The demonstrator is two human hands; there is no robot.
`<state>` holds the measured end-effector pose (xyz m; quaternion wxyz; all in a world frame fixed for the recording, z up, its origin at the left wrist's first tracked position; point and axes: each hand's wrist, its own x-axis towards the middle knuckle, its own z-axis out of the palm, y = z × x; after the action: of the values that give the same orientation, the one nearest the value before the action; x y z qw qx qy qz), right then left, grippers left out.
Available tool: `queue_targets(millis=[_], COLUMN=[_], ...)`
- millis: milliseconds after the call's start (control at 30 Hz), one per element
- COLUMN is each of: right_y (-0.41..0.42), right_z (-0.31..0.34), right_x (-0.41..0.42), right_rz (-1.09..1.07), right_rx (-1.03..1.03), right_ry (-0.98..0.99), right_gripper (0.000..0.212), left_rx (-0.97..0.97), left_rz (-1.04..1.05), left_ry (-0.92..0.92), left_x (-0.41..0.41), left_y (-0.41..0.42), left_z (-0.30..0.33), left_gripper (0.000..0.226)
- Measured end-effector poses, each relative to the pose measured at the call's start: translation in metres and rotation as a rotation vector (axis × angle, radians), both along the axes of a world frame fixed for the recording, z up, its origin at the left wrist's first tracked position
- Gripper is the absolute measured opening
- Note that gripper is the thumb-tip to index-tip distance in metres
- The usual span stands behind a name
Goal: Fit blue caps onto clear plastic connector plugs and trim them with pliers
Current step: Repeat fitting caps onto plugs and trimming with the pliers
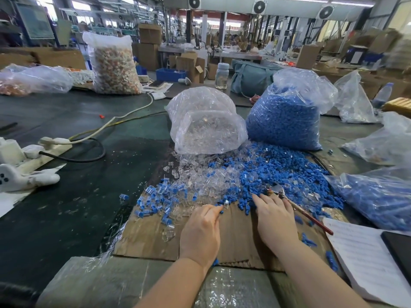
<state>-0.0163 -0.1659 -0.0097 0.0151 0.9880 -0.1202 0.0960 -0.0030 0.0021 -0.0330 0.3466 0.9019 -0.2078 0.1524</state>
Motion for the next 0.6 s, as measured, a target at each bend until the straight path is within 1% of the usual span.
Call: queue_targets(millis=[67, 133, 300, 433, 533, 600], right_y=[0.002, 0.007, 0.021, 0.035, 0.041, 0.041], right_z=[-0.002, -0.002, -0.007, -0.012, -0.017, -0.019], right_x=[0.001, 0.000, -0.003, -0.007, -0.012, -0.014], right_rz=[0.007, 0.017, 0.060, 0.123, 0.141, 0.159], right_rx=[0.010, 0.029, 0.139, 0.302, 0.377, 0.414], right_ry=[-0.013, -0.064, -0.151, -0.265, -0.395, -0.459], right_gripper=[0.047, 0.038, 0.018, 0.014, 0.011, 0.013], left_rx=[0.003, -0.001, 0.003, 0.033, 0.052, 0.063], left_rz=[0.004, 0.007, 0.012, -0.002, -0.012, -0.019], left_ry=[0.000, 0.000, -0.021, -0.014, -0.014, -0.019], left_x=[0.000, 0.000, -0.002, -0.002, -0.002, -0.002], left_y=[0.000, 0.000, 0.000, 0.002, 0.003, 0.003], left_z=[-0.002, -0.002, 0.001, 0.000, -0.001, -0.001], left_gripper=[0.031, 0.028, 0.022, 0.023, 0.023, 0.023])
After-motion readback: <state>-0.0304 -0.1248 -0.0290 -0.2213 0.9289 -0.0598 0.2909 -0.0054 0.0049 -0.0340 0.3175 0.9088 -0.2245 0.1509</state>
